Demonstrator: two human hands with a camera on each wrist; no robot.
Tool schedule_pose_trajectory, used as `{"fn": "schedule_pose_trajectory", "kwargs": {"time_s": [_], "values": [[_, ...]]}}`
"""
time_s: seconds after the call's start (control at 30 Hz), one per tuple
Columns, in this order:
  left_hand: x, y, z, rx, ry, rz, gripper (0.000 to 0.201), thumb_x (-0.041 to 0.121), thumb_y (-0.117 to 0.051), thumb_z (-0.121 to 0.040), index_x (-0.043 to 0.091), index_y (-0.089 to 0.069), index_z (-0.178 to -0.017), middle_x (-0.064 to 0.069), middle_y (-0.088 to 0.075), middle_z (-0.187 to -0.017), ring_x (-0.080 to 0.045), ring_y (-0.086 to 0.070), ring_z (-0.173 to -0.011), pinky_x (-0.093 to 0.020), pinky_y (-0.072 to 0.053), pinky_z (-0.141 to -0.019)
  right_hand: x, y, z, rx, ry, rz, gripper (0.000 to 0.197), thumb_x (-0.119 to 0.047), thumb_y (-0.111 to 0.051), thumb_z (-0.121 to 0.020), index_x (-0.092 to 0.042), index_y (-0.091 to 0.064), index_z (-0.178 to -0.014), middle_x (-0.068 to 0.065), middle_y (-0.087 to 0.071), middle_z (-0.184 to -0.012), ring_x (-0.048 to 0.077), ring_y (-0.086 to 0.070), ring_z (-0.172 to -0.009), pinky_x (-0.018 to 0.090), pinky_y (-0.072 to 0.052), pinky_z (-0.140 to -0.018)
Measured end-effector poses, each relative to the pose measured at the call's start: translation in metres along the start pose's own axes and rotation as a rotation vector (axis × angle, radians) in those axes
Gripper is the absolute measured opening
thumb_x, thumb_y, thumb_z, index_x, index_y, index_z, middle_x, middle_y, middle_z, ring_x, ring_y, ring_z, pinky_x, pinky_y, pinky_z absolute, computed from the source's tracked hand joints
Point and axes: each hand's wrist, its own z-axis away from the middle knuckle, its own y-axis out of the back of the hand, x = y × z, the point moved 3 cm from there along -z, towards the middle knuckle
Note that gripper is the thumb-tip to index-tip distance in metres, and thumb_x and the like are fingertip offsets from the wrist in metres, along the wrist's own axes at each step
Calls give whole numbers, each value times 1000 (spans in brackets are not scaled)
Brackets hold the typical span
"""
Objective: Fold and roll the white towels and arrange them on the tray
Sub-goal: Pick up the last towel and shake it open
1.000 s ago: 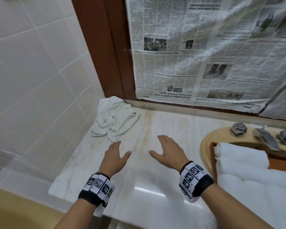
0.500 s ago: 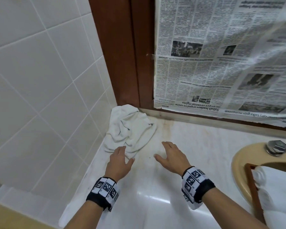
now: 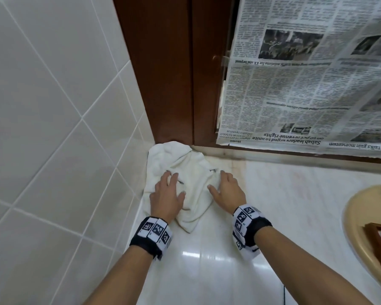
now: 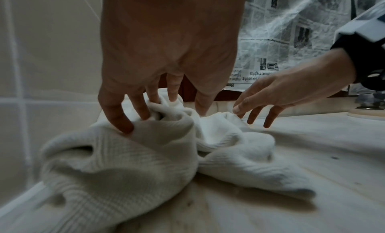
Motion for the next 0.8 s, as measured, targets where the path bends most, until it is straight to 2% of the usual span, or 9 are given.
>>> {"fn": "schedule_pose_trajectory", "kwargs": {"time_s": [0.07, 0.13, 0.23, 0.3, 0.4, 0.5, 0.57, 0.7, 0.8], "values": [[-3, 0, -8, 15, 12, 14, 60, 33, -58, -95, 24, -34, -150, 4, -21, -157, -27, -39, -132, -49, -42, -100, 4, -8, -16, 13, -54, -96, 69, -39, -52, -98, -5, -24, -150, 15, -39, -145, 34, -40, -131, 42, -41, -101], [-7, -3, -10, 53, -8, 60, 56, 24, -59, -94, 20, -40, -147, 5, -28, -154, -26, -47, -125, -44, -43, -97, 8, -14, -26, 20, -94, -207, 55, -24, -56, -95, -4, -36, -143, 18, -51, -133, 37, -48, -122, 42, -43, -99], [-13, -8, -5, 104, -43, 201, 50, 8, -61, -92, 12, -51, -141, 1, -39, -150, -21, -50, -126, -27, -40, -98, 12, -18, -23, 22, -136, -362, 40, -7, -55, -86, -7, -50, -125, 15, -65, -103, 36, -61, -99, 37, -50, -82], [-15, -9, 6, 108, -41, 223, 49, 5, -61, -92, 11, -52, -140, 0, -40, -149, -17, -47, -130, -19, -33, -95, 12, -15, -9, 12, -114, -442, 44, -5, -58, -84, -13, -54, -127, 8, -66, -102, 28, -62, -94, 32, -49, -80], [-15, -12, 38, 86, -41, 232, 49, 8, -63, -92, 12, -52, -139, 0, -41, -148, -15, -46, -131, -15, -29, -94, 19, -9, 22, -40, -70, -518, 43, -7, -65, -82, -17, -61, -124, 2, -66, -102, 21, -62, -94, 26, -47, -78], [-16, -20, 85, 14, -21, 233, 49, 14, -66, -91, 16, -53, -138, 2, -42, -145, -13, -46, -130, -15, -29, -96, 38, -3, 58, -48, -64, -529, 18, -13, -67, -84, -14, -68, -102, 3, -67, -91, 16, -60, -81, 18, -44, -63], [-16, -29, 121, -37, 2, 215, 50, 20, -68, -89, 18, -55, -137, 3, -45, -142, -13, -46, -129, -18, -32, -98, 53, 0, 85, -50, -95, -624, 8, -17, -67, -85, -12, -67, -92, 3, -64, -84, 16, -57, -76, 21, -45, -63], [-2, -50, 194, -126, 31, 235, 49, 24, -71, -85, 22, -57, -132, 3, -50, -132, -15, -51, -121, -27, -39, -103, 79, 4, 142, -85, -124, -767, 12, -18, -70, -83, -13, -60, -79, 4, -61, -75, 17, -56, -71, 32, -47, -62], [20, -63, 242, -187, 31, 251, 51, 27, -69, -85, 21, -54, -133, 5, -50, -127, -15, -50, -119, -28, -39, -105, 93, 9, 184, -89, -58, -772, 14, -24, -73, -80, -20, -60, -81, 9, -65, -78, 16, -57, -72, 34, -47, -69]]}}
